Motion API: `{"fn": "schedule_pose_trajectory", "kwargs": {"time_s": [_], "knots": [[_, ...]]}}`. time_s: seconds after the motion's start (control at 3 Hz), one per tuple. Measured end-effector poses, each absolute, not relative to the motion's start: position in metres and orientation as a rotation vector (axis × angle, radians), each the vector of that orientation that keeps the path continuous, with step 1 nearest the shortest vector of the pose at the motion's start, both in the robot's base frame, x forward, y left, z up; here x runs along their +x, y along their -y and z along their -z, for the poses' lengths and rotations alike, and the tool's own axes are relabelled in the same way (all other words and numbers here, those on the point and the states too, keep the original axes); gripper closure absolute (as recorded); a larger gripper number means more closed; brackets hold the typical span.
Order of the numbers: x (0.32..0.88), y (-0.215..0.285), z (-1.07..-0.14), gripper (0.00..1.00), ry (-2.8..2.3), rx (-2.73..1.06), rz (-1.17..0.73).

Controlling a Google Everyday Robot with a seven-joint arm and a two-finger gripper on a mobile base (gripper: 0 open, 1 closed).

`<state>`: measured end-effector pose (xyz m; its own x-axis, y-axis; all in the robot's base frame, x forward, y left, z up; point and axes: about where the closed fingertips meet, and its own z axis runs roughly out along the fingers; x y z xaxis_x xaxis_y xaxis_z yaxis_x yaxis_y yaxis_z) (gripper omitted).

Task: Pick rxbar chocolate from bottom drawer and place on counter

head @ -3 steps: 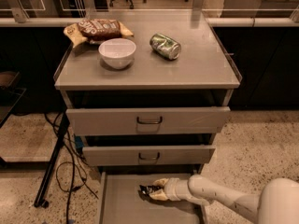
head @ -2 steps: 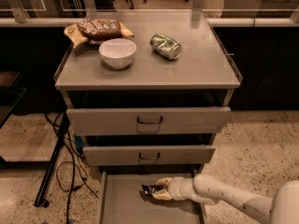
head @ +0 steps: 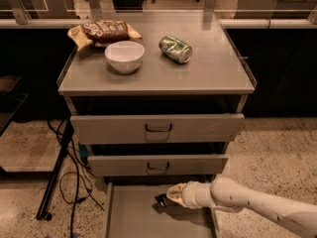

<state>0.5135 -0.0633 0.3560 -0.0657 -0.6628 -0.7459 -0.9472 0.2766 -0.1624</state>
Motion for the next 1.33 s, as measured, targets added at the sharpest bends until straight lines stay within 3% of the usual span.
{"fn": "schedule_pose_trajectory", "kwargs": {"time_s": [0.67, 1.33], "knots": [[0.514, 0.064, -0.368, 1.00, -1.797, -1.487, -0.450], [0.490, 0.093, -0.497, 1.00, -1.665, -1.515, -0.252]]}}
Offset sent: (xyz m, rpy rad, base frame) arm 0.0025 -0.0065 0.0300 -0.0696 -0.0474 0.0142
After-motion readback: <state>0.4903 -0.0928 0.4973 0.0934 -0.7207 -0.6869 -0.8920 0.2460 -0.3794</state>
